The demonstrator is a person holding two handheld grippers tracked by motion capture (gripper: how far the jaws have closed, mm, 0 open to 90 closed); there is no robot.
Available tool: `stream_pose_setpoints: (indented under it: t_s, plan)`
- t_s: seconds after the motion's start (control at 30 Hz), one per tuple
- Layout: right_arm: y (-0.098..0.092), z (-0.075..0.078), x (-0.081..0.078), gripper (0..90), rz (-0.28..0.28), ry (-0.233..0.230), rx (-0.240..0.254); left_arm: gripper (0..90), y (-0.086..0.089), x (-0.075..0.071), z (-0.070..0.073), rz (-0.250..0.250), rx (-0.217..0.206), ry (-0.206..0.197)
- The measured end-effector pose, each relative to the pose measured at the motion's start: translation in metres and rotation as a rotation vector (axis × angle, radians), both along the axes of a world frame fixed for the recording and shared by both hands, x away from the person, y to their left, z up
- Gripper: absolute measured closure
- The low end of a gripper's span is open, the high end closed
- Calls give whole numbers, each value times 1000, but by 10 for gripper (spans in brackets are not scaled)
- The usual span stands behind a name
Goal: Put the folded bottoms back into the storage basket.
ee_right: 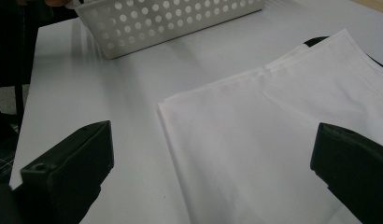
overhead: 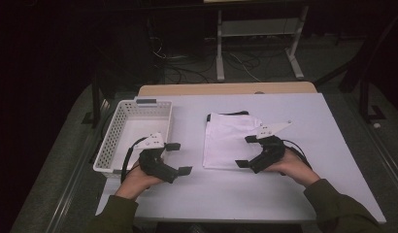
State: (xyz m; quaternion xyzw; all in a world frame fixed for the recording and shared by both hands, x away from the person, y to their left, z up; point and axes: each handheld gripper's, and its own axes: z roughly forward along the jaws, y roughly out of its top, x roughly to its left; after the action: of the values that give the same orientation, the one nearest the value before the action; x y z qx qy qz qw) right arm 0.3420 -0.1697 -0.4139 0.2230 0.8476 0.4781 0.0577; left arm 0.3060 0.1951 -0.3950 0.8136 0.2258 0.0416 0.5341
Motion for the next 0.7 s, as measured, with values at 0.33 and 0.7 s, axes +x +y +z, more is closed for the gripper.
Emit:
stream_pose_setpoints:
  t_s: [0.33,0.7]
  plan:
    - [4,-4,4,30,6,17,-20,6,0,0,0,1,0,3]
    - [0,-4,3,197,2,37,-75,6,0,0,0,4,2,5]
